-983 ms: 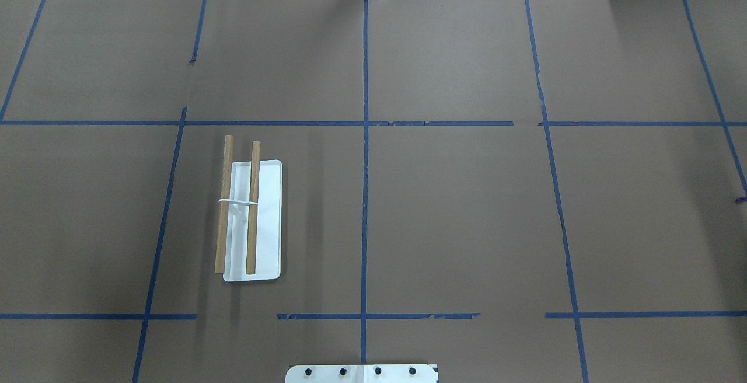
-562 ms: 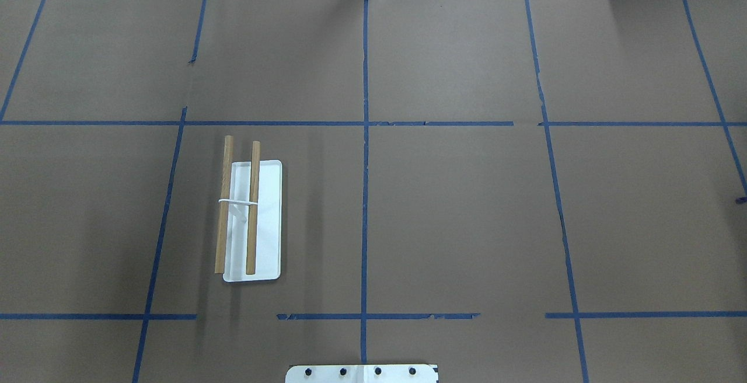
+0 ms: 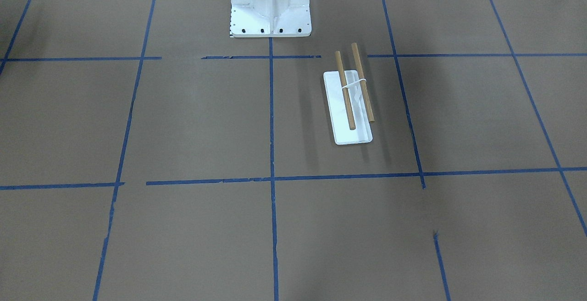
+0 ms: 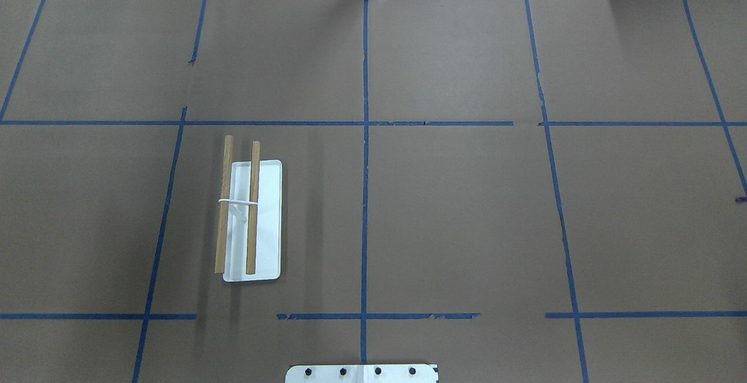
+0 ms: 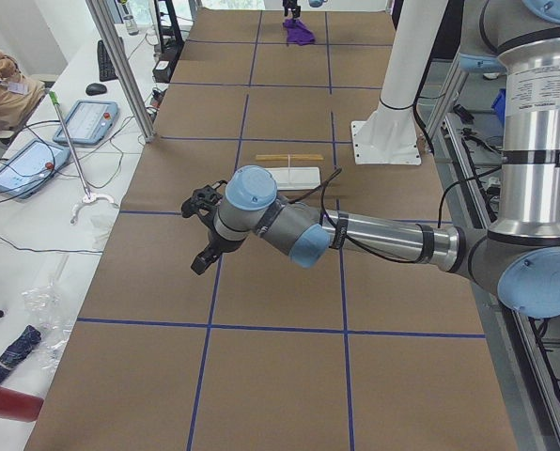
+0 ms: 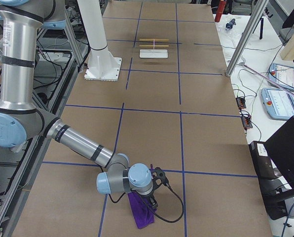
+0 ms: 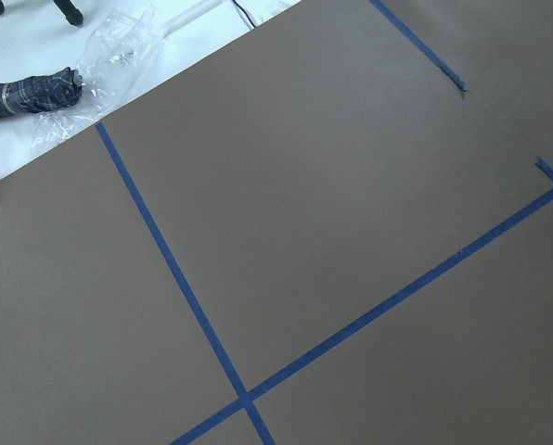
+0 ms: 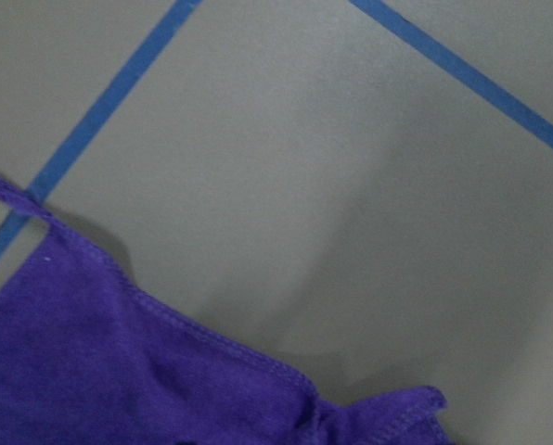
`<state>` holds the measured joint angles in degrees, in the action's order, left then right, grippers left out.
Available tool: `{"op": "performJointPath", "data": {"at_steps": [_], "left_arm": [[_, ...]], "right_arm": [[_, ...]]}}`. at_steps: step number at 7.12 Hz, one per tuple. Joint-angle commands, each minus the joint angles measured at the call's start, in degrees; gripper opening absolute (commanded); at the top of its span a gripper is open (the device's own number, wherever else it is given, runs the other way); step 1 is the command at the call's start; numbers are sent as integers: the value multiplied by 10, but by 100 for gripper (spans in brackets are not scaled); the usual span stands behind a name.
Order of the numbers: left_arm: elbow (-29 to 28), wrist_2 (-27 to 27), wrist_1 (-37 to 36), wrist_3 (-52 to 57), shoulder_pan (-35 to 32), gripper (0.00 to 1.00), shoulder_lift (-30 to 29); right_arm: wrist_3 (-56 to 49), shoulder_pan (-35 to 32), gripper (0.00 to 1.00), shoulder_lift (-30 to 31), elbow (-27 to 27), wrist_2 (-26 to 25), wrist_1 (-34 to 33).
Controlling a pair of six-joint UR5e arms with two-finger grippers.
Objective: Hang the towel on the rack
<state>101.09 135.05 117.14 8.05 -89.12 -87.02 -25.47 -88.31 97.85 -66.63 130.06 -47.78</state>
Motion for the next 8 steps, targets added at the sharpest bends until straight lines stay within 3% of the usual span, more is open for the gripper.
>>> {"op": "performJointPath", "data": {"at_steps": [1, 2, 3, 6, 7, 8], "left_arm": [[1, 0, 2, -1, 0, 100, -3], [1, 1, 1, -1, 1, 100, -3], [2, 1, 1, -1, 0, 100, -3], [2, 1, 1, -1, 0, 100, -4], [4, 1, 0, -1, 0, 100, -4], [4, 1, -1, -1, 0, 100, -4]], "right_arm": [[6, 4, 66, -6, 23, -28, 15], [2, 5, 36, -6, 21, -23, 15], [3, 19, 31, -6, 20, -23, 15], [1, 36, 31, -6, 18, -21, 15], [0, 36, 0, -4, 8, -9, 15], [-1, 35, 0, 2, -12, 11, 15]]}}
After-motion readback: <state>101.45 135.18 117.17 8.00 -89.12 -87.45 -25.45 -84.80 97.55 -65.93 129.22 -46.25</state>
